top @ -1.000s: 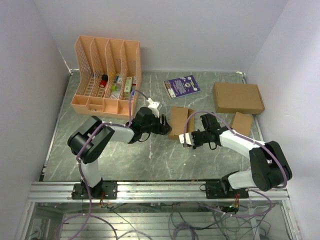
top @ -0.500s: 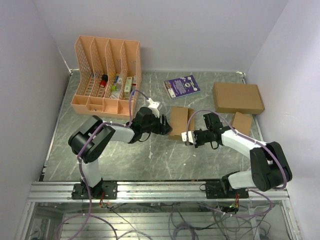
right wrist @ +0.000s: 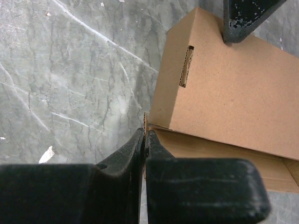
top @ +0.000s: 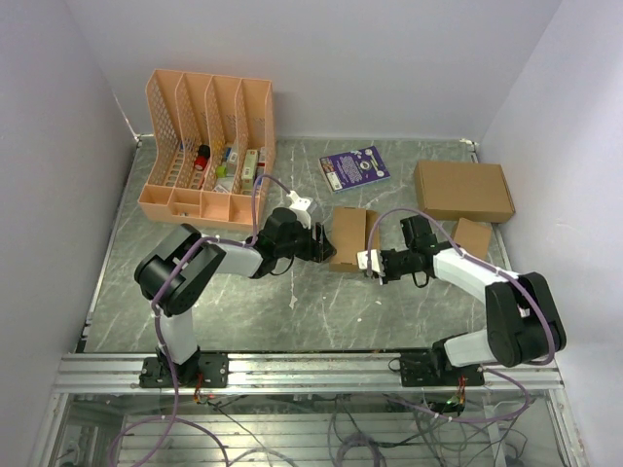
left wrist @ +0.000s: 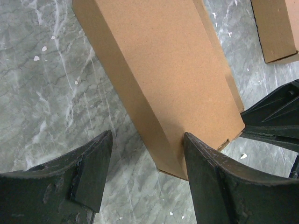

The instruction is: Fold the paper box

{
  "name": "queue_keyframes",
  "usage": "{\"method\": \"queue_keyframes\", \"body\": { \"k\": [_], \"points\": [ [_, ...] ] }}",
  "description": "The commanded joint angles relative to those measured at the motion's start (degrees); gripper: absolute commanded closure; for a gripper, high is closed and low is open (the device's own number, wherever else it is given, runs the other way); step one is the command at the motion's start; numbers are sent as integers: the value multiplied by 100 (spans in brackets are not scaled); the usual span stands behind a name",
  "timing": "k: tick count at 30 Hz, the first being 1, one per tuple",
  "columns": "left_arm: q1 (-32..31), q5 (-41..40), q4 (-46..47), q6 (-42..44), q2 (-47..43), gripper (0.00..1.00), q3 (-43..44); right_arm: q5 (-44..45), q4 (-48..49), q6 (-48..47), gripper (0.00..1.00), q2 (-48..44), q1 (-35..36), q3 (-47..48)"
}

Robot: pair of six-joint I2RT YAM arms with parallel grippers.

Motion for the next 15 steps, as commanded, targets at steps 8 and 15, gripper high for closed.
{"method": "queue_keyframes", "body": {
  "k": [8, 15],
  "points": [
    [86, -165, -608, 254, 276, 28, -54, -98, -353, 123, 98, 220, -218, 224],
    [91, -162, -612, 241, 278, 28, -45, -133, -355, 181, 98, 239, -304, 242]
  ]
}}
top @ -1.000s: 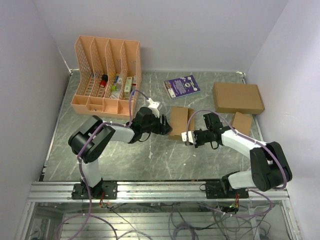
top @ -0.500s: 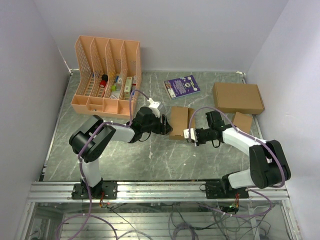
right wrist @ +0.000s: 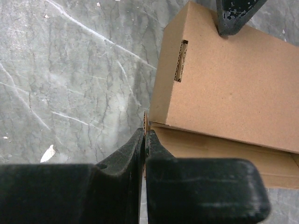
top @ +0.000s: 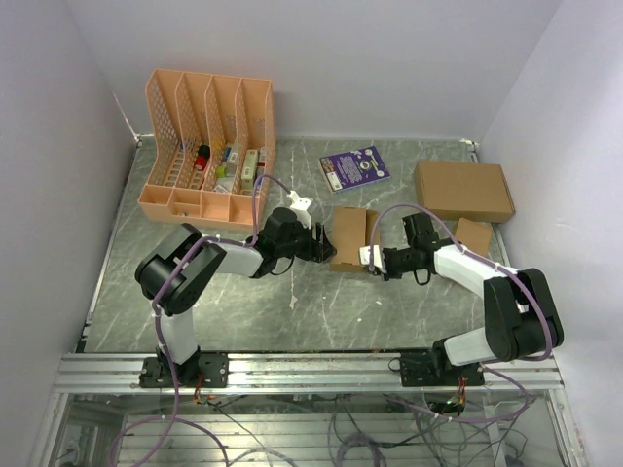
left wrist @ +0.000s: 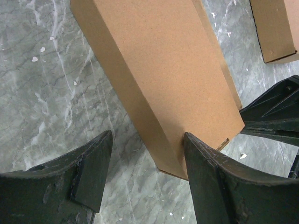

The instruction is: Fold the paper box

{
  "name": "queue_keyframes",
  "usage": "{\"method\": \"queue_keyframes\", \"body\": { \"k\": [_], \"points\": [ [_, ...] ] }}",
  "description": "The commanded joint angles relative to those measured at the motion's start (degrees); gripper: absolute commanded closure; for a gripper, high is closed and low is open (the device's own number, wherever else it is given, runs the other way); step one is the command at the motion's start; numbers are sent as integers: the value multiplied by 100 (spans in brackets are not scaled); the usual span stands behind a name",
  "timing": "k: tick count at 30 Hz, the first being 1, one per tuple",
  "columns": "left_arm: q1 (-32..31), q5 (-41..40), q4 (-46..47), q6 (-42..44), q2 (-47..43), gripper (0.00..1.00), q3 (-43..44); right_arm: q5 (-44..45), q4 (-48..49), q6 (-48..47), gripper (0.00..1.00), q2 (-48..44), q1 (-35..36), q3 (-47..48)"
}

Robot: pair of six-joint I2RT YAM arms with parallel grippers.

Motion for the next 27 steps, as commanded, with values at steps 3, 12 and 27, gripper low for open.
{"method": "queue_keyframes", "body": {
  "k": [3, 12, 27],
  "points": [
    [88, -192, -647, 240, 252, 28, -52, 28, -194, 136, 98, 87, -151, 106],
    [92, -178, -647, 256, 266, 28, -41, -58, -222, 273, 98, 172, -258, 162],
    [93, -162, -622, 243, 265, 28, -65, -142, -223, 514, 98, 288, -353, 231]
  ]
}}
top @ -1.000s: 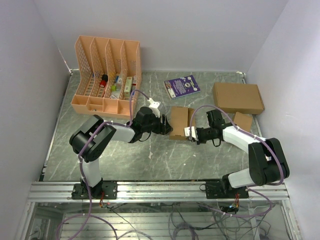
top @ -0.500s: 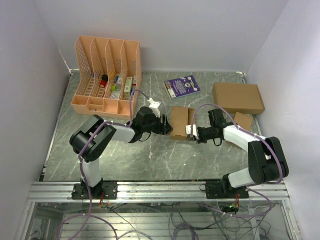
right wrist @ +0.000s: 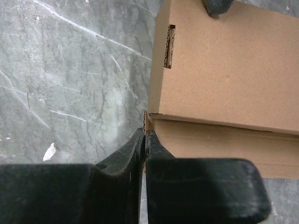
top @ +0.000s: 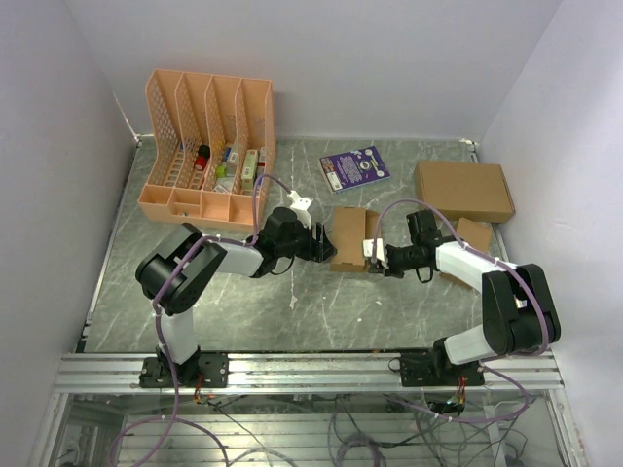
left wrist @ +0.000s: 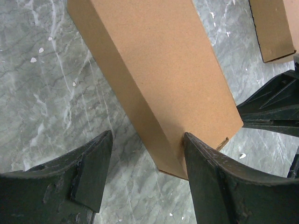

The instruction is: Fold the paper box

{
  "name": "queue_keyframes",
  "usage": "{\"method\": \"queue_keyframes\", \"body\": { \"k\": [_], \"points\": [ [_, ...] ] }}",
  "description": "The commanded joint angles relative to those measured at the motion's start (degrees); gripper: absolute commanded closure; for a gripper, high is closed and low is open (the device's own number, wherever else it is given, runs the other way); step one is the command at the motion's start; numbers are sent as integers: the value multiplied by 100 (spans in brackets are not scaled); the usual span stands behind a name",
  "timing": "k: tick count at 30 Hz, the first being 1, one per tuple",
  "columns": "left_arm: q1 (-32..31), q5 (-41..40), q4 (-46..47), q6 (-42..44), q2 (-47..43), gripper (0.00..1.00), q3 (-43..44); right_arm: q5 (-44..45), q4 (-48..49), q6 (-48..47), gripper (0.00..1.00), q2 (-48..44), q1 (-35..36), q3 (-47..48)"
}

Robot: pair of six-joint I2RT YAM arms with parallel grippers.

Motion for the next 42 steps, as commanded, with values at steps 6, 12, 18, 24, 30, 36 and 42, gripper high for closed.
{"method": "queue_keyframes", "body": {
  "k": [6, 12, 18, 24, 30, 36, 42],
  "points": [
    [82, -200, -621, 248, 225, 28, -93, -46, -180, 175, 98, 119, -120, 141],
    [88, -184, -611, 262, 246, 28, -85, -43, -186, 153, 98, 135, -116, 147],
    [84, -183, -605, 259, 252, 28, -85, 43, -5, 450, 98, 155, -120, 144],
    [82, -177, -592, 258, 252, 28, -93, 119, 96, 681, 98, 172, -124, 153],
    [87, -173, -599, 257, 254, 28, -93, 170, 101, 795, 98, 210, -123, 177],
    [81, -177, -590, 256, 252, 28, -103, 170, 134, 838, 98, 192, -121, 166],
    [81, -166, -572, 239, 261, 28, -104, 170, 183, 975, 98, 207, -129, 175]
  ]
}}
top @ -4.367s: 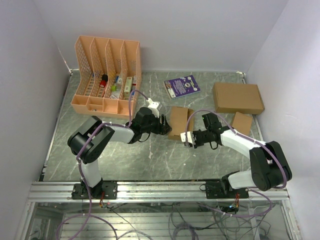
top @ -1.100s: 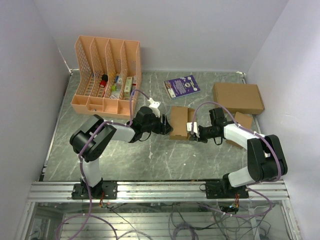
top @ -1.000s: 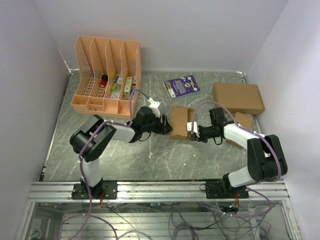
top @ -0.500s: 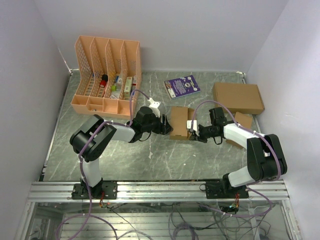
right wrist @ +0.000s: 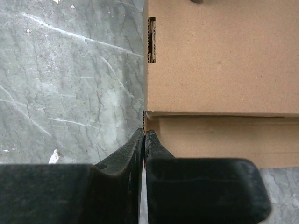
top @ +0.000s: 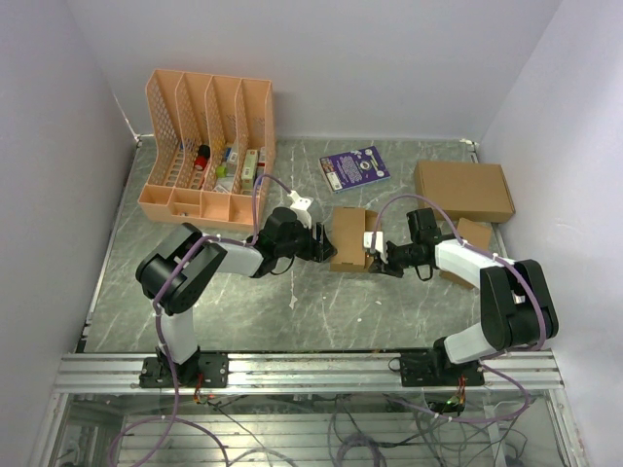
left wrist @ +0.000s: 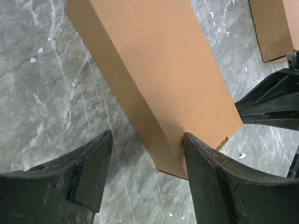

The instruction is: Fold the paper box

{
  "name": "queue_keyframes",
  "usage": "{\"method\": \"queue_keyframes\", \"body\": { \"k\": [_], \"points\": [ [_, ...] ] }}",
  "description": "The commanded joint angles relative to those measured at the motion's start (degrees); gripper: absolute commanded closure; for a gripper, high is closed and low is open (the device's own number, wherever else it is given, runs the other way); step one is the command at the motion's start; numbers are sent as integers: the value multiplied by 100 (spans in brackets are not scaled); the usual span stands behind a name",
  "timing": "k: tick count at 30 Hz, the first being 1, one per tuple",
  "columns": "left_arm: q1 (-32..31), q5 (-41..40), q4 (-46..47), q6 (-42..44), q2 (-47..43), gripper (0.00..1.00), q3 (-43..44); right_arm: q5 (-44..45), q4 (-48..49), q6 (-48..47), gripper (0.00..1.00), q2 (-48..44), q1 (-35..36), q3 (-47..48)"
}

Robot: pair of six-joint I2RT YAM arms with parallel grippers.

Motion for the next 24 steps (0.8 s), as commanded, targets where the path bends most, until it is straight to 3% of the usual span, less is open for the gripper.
{"method": "queue_keyframes", "body": {
  "k": [1, 24],
  "points": [
    [80, -186, -594, 246, 255, 28, -102, 115, 51, 160, 98, 51, -70, 86],
    [80, -164, -575, 238, 270, 28, -68, 102, 51, 428, 98, 110, -169, 115]
  ]
}}
